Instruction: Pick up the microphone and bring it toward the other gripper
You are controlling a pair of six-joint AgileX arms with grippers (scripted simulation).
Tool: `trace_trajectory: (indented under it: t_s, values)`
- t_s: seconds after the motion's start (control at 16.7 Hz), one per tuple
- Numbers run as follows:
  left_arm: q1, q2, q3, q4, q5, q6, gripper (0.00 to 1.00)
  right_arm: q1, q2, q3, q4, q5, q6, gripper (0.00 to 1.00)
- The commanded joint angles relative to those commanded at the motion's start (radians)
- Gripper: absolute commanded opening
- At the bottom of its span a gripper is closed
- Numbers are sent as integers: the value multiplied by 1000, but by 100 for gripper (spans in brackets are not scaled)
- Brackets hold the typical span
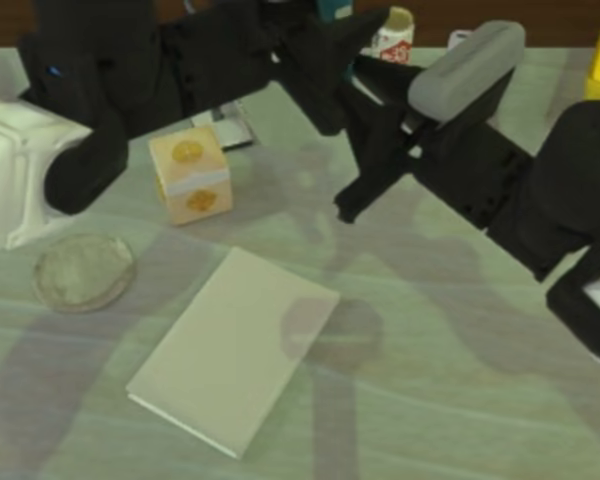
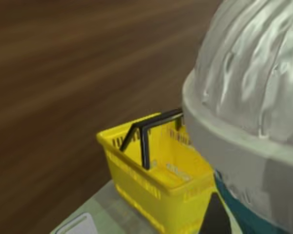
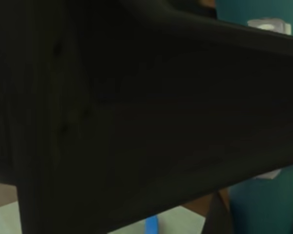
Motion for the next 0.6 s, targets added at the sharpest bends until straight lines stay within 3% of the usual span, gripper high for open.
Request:
trace_trajectory:
  t_s: [0.12, 0.6]
  values:
    - [0, 0, 0, 0, 0, 0, 0, 0, 0, 0, 0, 0, 0, 0]
    - [0, 0, 0, 0, 0, 0, 0, 0, 0, 0, 0, 0, 0, 0]
